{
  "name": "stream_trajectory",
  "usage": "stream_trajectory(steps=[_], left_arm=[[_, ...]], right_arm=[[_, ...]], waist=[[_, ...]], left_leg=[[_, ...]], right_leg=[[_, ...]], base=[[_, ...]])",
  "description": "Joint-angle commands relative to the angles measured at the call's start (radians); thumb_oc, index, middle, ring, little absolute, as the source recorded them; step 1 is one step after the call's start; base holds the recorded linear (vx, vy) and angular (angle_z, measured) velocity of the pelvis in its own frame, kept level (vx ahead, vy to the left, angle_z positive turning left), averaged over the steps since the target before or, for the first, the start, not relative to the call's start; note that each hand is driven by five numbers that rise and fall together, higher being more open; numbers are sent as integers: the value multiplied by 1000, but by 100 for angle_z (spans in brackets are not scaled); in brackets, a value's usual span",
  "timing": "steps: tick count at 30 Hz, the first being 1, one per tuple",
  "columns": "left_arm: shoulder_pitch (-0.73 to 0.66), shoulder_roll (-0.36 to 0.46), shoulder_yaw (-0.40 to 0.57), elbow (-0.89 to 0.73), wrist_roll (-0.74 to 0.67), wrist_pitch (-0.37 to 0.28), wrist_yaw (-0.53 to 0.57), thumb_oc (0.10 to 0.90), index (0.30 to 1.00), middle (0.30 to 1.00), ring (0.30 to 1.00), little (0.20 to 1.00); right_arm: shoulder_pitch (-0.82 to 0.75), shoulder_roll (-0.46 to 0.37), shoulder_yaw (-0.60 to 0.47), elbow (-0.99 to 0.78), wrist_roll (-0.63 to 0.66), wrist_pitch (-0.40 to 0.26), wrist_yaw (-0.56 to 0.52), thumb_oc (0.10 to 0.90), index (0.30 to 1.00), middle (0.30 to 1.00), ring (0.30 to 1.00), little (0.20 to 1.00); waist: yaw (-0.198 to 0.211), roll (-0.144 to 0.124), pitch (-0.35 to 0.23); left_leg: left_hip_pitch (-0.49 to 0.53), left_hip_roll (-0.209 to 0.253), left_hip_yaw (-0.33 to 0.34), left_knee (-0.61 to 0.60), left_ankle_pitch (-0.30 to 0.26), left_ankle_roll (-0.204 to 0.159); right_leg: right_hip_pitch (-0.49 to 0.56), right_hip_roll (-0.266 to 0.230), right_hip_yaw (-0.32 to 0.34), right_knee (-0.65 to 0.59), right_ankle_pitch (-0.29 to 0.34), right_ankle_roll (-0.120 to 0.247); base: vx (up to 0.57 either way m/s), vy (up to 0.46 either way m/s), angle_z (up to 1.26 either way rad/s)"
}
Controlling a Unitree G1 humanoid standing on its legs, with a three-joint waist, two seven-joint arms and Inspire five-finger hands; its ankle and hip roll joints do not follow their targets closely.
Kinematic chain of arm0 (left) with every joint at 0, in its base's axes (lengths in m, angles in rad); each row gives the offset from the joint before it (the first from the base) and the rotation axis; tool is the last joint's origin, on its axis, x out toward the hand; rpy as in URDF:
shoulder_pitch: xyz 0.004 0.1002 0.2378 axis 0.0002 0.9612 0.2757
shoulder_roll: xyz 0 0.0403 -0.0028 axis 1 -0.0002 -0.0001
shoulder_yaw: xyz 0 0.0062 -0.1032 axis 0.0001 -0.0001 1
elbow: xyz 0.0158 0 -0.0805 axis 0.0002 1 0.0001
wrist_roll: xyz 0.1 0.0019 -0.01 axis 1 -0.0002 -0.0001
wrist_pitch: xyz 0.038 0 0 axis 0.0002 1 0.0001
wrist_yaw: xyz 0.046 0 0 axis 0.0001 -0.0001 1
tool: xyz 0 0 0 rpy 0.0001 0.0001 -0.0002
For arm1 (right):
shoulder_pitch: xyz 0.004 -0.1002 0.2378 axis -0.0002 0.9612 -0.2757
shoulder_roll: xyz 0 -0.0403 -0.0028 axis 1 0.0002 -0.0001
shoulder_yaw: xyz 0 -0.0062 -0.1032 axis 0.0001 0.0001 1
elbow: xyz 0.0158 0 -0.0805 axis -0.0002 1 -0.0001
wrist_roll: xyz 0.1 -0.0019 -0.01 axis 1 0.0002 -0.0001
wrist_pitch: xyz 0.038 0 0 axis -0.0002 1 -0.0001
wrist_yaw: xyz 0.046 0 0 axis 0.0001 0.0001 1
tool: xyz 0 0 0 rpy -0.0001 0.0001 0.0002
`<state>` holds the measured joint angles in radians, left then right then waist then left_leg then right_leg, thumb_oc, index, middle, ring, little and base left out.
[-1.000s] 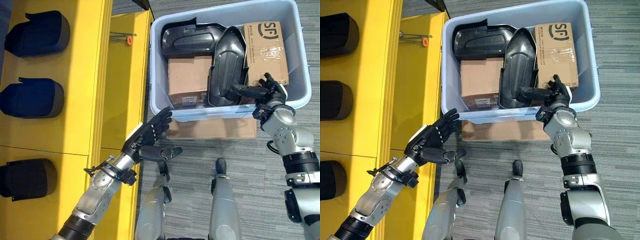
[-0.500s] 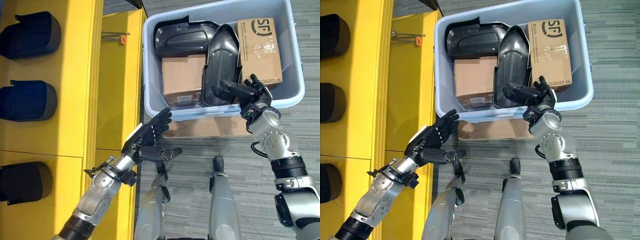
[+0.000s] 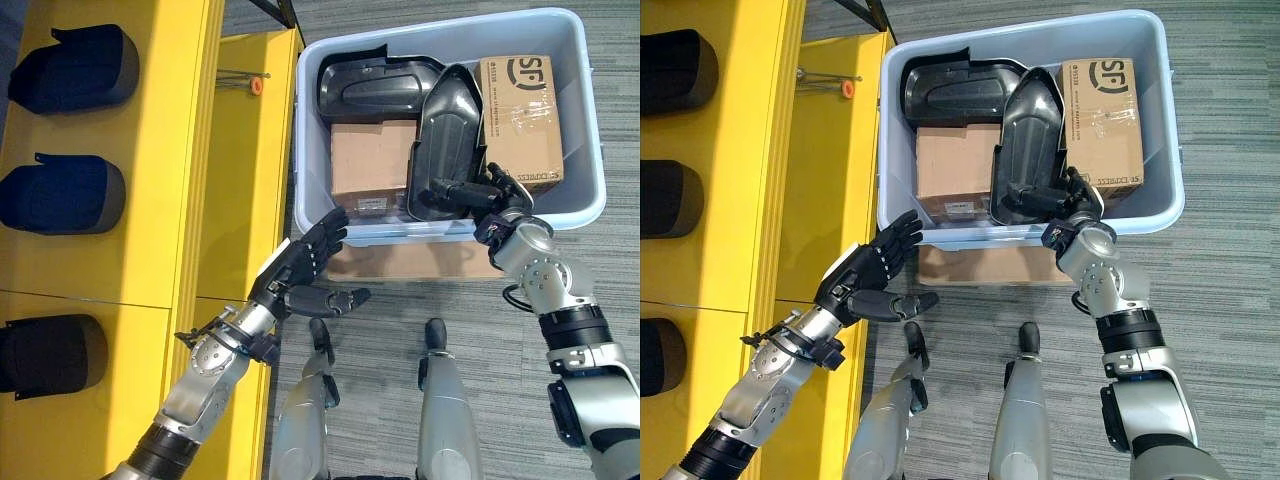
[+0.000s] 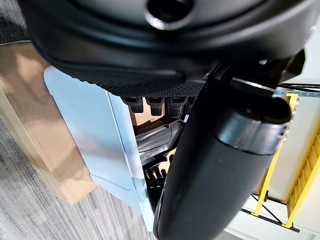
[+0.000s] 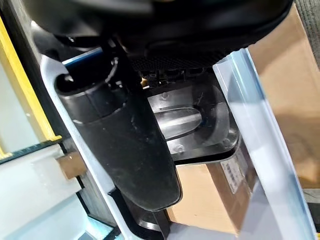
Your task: Move parts from the plastic box to the shelf.
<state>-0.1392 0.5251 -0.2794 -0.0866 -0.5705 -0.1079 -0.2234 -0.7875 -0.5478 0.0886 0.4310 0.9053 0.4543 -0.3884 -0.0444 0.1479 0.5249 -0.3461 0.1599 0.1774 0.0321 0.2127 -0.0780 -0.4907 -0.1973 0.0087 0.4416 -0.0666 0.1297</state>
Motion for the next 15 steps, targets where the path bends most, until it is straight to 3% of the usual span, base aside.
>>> stream_trajectory(steps=[1, 3, 4, 6, 10, 15], left_arm=[[-64, 21, 13, -104, 33, -56, -18, 900, 1000, 1000, 1000, 1000], [-69, 28, 14, -105, 29, -52, -20, 900, 1000, 1000, 1000, 1000], [-79, 34, 11, -100, 30, -48, -19, 900, 1000, 1000, 1000, 1000], [-88, 35, 10, -100, 37, -41, -20, 900, 1000, 1000, 1000, 1000], [-109, 58, 7, -100, 31, -24, -28, 900, 1000, 1000, 1000, 1000], [-124, 70, -8, -89, 26, -33, -34, 900, 1000, 1000, 1000, 1000]], right_arm=[[36, 51, 58, 139, 60, 187, 109, 900, 1000, 1000, 1000, 1000], [16, 36, 63, 177, 21, 217, 148, 900, 1000, 1000, 1000, 1000], [-16, 19, 81, 234, 21, 267, 206, 900, 1000, 1000, 1000, 1000], [-36, 13, 90, 277, 10, 286, 230, 900, 1000, 1000, 1000, 1000], [-107, -28, 136, 419, 8, 374, 426, 900, 1000, 1000, 1000, 1000], [-138, -26, 161, 498, 224, 389, 401, 900, 1000, 1000, 1000, 1000]], waist=[[48, -12, -5], [53, -13, -5], [62, -13, -5], [67, -13, -5], [90, -3, -5], [106, 13, -5]], left_leg=[[-17, 4, -73, 84, -181, 16], [-24, 3, -79, 90, -182, 16], [-34, 1, -81, 95, -181, 16], [-43, 0, -83, 98, -179, 16], [-84, -4, -92, 111, -170, 13], [-110, -9, -94, 121, -165, 13]], right_leg=[[24, 23, -90, 2, -99, -87], [22, 22, -94, 5, -101, -87], [18, 21, -100, 9, -103, -88], [14, 20, -104, 12, -104, -89], [-17, 15, -122, 34, -113, -95], [-43, 7, -133, 59, -123, -101]], base=[[-1, -78, 7], [-6, -75, 8], [-10, -58, 2], [-15, -72, 6], [-23, -65, 8], [-4, -8, 2]])
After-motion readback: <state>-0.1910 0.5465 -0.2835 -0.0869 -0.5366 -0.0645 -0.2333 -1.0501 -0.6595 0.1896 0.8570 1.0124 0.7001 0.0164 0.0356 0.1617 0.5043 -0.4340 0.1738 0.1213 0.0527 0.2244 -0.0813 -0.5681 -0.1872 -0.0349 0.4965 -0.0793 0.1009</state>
